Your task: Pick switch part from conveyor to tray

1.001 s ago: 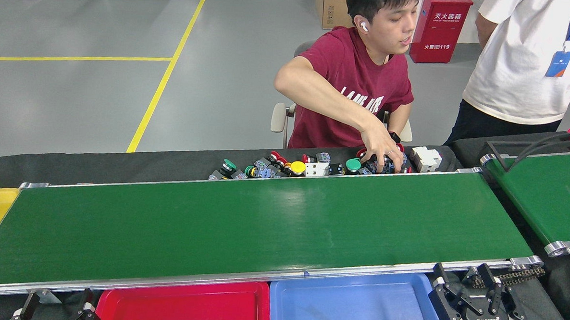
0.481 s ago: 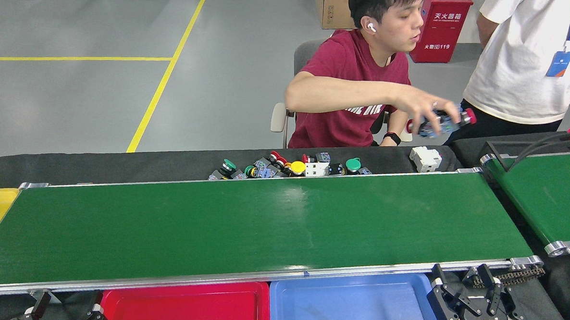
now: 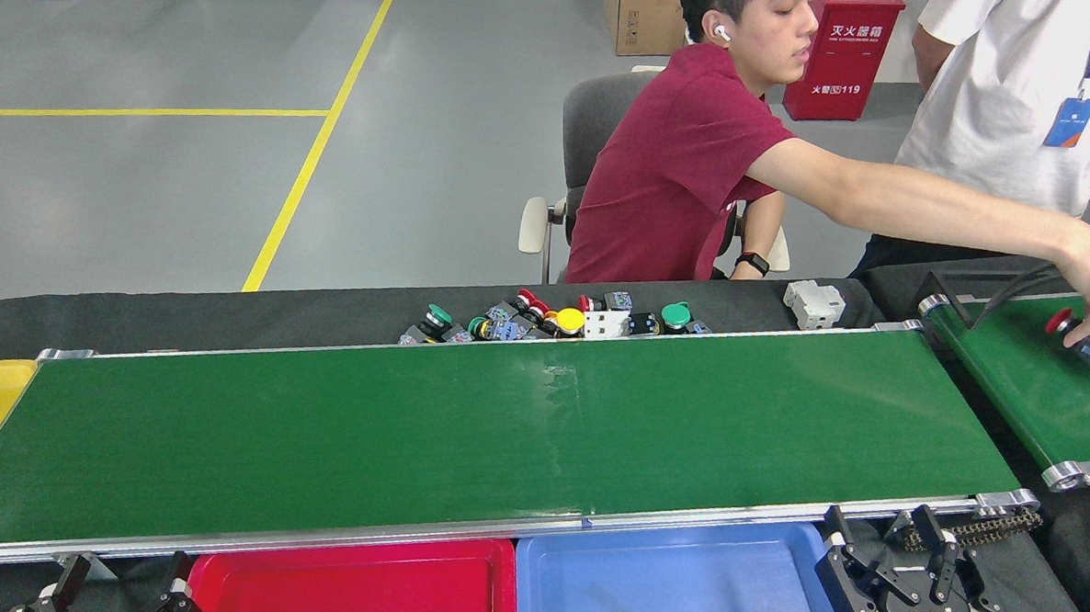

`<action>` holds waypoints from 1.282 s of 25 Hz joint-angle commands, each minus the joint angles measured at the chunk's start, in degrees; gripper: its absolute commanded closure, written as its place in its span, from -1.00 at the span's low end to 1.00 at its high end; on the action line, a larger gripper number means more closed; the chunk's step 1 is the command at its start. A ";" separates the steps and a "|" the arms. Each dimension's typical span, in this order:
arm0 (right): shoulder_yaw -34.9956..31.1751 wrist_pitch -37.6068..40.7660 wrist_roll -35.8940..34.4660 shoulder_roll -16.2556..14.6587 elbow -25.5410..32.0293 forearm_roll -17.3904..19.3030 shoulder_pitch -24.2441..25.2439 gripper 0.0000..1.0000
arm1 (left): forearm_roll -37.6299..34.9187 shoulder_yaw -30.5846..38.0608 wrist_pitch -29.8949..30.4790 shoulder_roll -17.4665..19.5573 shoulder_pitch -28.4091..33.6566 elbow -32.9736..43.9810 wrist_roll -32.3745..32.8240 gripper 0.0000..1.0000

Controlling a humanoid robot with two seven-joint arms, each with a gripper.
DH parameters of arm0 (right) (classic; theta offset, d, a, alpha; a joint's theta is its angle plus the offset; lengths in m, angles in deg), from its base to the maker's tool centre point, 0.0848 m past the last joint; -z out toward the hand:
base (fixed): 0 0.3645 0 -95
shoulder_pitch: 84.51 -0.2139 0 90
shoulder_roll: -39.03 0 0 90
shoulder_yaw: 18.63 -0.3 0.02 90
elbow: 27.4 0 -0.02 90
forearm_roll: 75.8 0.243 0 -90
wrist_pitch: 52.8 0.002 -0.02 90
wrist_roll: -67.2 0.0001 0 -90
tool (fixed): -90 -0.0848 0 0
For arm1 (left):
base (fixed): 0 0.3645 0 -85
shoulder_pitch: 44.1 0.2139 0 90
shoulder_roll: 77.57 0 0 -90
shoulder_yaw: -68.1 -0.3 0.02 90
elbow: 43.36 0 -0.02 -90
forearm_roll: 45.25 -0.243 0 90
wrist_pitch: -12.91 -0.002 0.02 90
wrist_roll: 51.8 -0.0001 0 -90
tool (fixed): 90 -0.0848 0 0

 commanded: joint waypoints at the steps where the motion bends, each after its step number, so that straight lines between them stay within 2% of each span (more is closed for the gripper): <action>1: -0.27 0.29 -0.36 0.45 0.91 -0.02 -0.11 -0.98 | 0.14 0.19 0.08 0.49 -0.11 0.67 -0.40 -1.00; 32: -0.27 0.12 -0.36 1.06 0.91 -0.02 0.15 -0.98 | 0.14 0.37 0.08 0.49 -0.11 0.67 -0.40 -1.00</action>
